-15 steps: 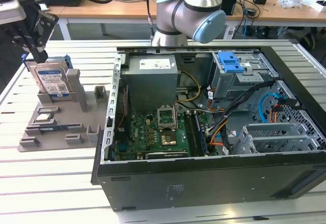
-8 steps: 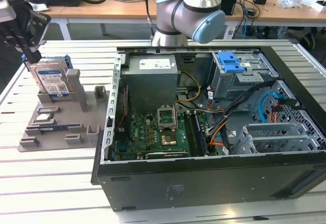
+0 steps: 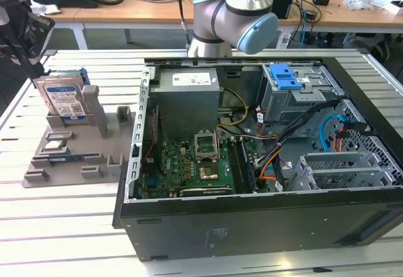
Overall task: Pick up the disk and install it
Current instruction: 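Reach for the disk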
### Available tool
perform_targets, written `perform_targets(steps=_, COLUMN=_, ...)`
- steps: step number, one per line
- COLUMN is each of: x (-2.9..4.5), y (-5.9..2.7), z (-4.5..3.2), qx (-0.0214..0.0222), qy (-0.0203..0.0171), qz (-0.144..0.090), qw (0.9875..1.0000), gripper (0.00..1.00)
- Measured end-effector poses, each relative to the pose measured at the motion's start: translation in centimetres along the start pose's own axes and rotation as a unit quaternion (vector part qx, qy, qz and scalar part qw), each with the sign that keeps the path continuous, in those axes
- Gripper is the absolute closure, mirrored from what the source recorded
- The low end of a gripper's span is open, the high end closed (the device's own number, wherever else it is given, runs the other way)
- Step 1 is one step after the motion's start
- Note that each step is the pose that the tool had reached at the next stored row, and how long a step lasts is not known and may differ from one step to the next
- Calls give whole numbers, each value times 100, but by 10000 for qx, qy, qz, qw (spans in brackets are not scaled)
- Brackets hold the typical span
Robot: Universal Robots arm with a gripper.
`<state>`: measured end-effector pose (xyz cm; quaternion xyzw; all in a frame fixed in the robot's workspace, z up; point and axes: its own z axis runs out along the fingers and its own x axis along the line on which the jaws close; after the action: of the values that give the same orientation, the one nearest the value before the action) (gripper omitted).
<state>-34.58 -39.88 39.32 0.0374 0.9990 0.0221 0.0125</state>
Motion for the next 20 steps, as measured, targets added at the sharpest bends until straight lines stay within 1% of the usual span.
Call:
perform_targets(steps=2, x=24, y=5, z=0, qx=0, qy=0, qz=0, qw=10000, gripper=89)
perform_targets(steps=9, x=128, y=82, z=2, qx=0, qy=0, qz=0, qw=10000, gripper=89)
perform_targets(steps=17, x=241, y=103, z=2, qx=0, qy=0, qz=0, qw=10000, gripper=89)
perform_targets(steps=20, x=295, y=105, z=2, qx=0, qy=0, qz=0, qw=10000, gripper=89)
